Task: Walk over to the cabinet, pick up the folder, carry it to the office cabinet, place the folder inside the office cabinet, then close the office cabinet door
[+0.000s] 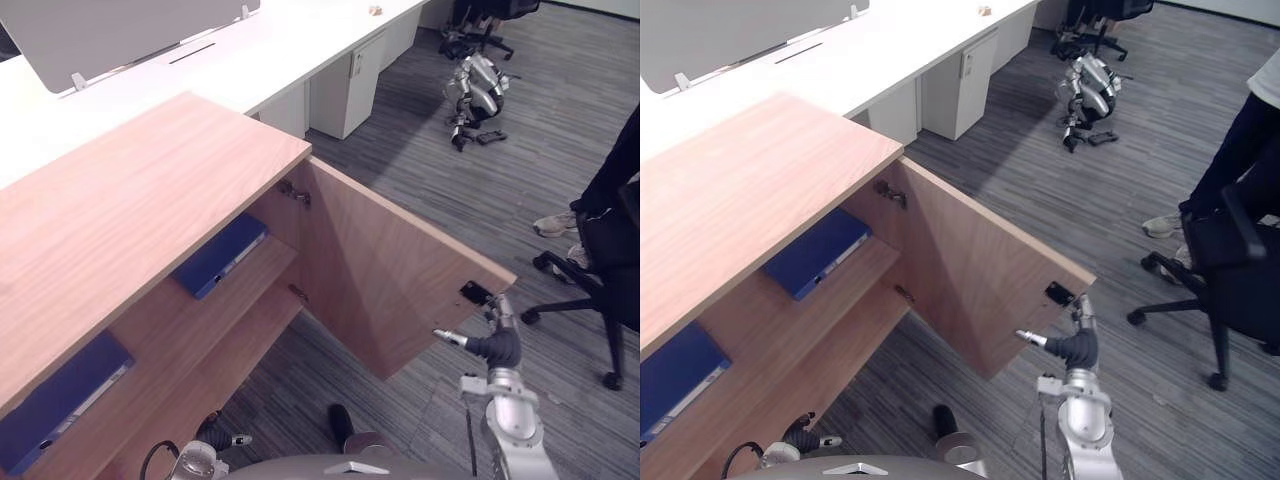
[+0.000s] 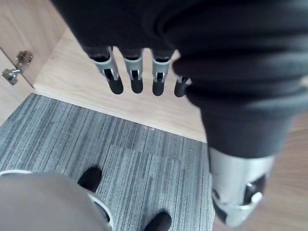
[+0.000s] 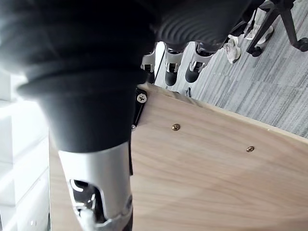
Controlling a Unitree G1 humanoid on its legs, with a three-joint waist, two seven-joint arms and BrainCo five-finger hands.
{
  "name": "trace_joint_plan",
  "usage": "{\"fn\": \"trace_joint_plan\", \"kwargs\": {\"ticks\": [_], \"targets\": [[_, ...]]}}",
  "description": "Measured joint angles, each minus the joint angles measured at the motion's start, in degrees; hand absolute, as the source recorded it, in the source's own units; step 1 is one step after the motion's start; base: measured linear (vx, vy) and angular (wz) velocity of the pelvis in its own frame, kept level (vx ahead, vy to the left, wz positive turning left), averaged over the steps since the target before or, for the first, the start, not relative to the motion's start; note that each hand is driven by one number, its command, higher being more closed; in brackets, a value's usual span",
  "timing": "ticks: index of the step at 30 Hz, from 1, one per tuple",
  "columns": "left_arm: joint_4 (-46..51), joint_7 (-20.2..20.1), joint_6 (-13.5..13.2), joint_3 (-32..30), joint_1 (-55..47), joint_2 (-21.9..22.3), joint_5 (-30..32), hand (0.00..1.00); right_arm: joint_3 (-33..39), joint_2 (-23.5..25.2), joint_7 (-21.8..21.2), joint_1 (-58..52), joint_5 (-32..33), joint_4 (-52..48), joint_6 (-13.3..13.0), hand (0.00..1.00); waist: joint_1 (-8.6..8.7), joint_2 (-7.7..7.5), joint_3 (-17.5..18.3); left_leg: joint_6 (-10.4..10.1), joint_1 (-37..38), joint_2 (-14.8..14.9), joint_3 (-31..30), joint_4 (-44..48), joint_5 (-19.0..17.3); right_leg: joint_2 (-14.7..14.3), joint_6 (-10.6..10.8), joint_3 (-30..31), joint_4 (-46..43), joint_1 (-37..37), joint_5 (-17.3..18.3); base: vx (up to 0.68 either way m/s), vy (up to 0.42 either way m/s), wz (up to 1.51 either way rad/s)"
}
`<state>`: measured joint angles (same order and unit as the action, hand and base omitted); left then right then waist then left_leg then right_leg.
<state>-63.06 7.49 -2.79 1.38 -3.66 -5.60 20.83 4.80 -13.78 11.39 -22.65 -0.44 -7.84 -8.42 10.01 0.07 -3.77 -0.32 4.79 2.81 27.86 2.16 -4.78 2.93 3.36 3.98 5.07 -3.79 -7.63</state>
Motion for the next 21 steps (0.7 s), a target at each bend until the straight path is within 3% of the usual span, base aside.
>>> {"fn": "trace_joint_plan", "kwargs": {"ticks": [5, 7, 8, 9, 13, 15, 18, 21], "targets": [[-1.17, 0.57, 0.4, 1.49, 0.87, -0.13, 0.81, 0.0, -7.62, -0.77, -0.07, -5.07, -3.54, -3.43, -0.28, 0.0, -0.03, -0.37, -0.13, -0.28, 1.0, 0.13, -2.74, 0.76, -0.22, -0.15, -0.33, -1.6, -0.04, 1.72, -0.24, -0.1, -0.047, -0.1], [-1.18, 0.62, 0.45, 1.96, 1.13, -0.22, 0.87, 0.0, -12.74, -2.81, -1.02, -5.47, -4.86, -3.87, -0.27, 0.0, -0.59, -1.34, 0.18, -0.16, 1.11, 0.12, -4.35, 0.61, -0.3, -0.52, -0.19, -1.73, -0.05, 2.11, -0.14, -0.1, -0.039, -0.17], [-1.17, 0.72, 0.44, 2.3, 1.32, -0.21, 0.88, 0.0, -15.45, -3.95, -1.79, -5.49, -6.25, -4.93, -0.28, 0.0, -0.9, -1.09, 0.52, -0.04, 1.2, 0.27, -4.79, 0.34, -0.34, -0.8, 0.39, -1.7, -0.15, 2.25, 0.32, -0.07, -0.049, 0.0], [-1.14, 0.89, 0.45, 3.13, 1.27, -0.02, 0.93, 0.0, -19.21, -4.94, -3.33, -5.6, -7.45, -6.4, -0.42, 0.0, -1.55, -1.17, 0.5, -0.07, 1.42, 0.56, -6.1, -0.58, -0.04, -1.36, 1.18, -1.9, -0.42, 2.6, 1.55, -0.05, -0.052, 0.12], [-0.51, 1.36, 0.46, 3.32, 1.79, -0.08, 1.61, 0.0, -30.84, -4.45, -7.41, -5.0, -13.46, -6.98, -1.48, 0.0, -3.73, -2.89, 1.11, -0.5, 2.57, 0.01, -10.75, -4.72, 3.46, -1.35, 0.85, -5.42, -0.42, 3.75, 1.63, -0.05, -0.059, 0.58], [-0.05, 2.26, 0.35, 3.25, 1.81, 0.04, 1.81, 0.0, -35.77, -4.03, -9.53, -2.84, -15.98, -6.91, -2.59, 0.0, -5.65, -3.51, 1.48, -0.74, 3.24, -0.32, -12.26, -7.04, 5.22, -1.21, 0.84, -6.3, -0.8, 4.21, 1.64, -0.04, -0.008, 0.56], [1.27, 2.52, 0.35, 2.99, 1.19, -0.03, 1.79, 0.0, -36.78, -2.84, -9.71, -0.57, -17.57, -6.79, -2.7, 0.0, -6.88, -3.93, 1.11, -0.73, 3.41, -0.78, -12.66, -7.04, 5.38, -0.65, 0.52, -6.42, -2.09, 4.24, 1.86, -0.03, 0.03, 0.26], [1.62, 2.63, 0.32, 1.9, 0.9, -0.24, 1.73, 0.0, -37.56, -2.48, -9.67, 1.37, -17.86, -5.18, -2.74, 0.0, -6.89, -4.42, 1.14, -0.69, 3.19, -1.52, -13.69, -7.05, 5.37, 0.04, 0.53, -6.53, -2.34, 4.21, 1.87, 0.01, 0.049, 0.12]]}}
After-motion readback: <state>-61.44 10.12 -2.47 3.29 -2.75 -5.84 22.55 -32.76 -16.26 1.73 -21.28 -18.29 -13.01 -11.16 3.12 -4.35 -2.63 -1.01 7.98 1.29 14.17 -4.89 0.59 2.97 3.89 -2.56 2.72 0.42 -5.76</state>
